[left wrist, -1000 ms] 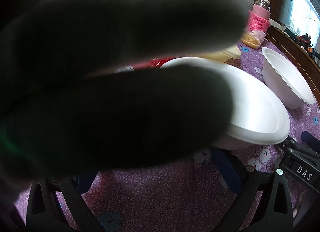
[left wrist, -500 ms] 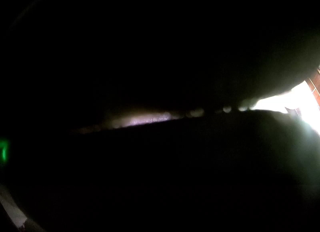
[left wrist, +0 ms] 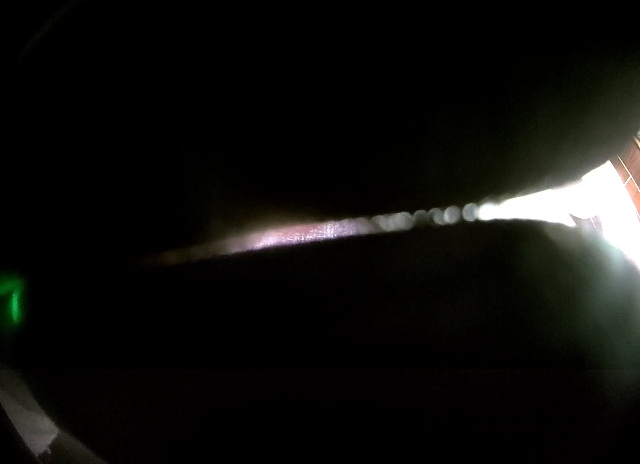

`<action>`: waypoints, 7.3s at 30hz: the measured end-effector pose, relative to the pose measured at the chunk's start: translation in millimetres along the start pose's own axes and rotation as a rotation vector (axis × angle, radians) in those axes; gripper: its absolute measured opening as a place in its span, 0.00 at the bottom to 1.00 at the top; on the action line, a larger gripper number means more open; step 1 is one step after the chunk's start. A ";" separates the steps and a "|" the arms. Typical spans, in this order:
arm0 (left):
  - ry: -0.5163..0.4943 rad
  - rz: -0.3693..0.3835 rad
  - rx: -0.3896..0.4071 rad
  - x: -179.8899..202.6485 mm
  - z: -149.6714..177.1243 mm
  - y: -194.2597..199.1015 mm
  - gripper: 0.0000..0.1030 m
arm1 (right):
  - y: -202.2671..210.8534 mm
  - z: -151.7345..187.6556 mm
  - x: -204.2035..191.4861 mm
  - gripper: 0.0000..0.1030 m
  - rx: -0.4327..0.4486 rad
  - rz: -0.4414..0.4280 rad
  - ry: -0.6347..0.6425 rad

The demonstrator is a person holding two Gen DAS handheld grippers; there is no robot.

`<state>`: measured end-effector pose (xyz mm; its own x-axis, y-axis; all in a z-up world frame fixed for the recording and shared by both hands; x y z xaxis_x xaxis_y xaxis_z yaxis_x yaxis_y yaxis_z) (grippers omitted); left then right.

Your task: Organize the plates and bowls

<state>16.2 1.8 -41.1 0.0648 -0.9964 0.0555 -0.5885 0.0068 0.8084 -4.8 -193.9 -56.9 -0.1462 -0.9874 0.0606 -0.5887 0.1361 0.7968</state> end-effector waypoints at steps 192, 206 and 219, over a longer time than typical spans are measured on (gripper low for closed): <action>0.009 0.149 0.371 -171.2 -165.2 400.7 0.97 | 390.2 -133.6 -26.6 0.71 0.465 -0.339 0.133; 0.054 0.374 -0.180 -90.8 -53.4 121.8 0.72 | 78.0 -18.2 -54.8 0.62 -0.069 -0.380 -0.039; 0.088 0.383 -0.263 -70.8 -34.2 74.9 0.70 | 32.2 -11.8 -56.6 0.13 -0.178 -0.435 -0.061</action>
<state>-4.9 75.8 35.5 -0.0423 -0.9070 0.4191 -0.3603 0.4051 0.8403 -6.1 -134.6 -27.6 0.0342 -0.9425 -0.3324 -0.4612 -0.3099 0.8314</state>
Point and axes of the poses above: each gripper's, at about its wrist camera, not at the fingertips, and y roughly against the way its jaws point, x to its right, z to its underside, the point moved 5 cm from there along -y, roughly the way its jaws point, and after that the axes turned 6 degrees about y, right-handed, at the moved point
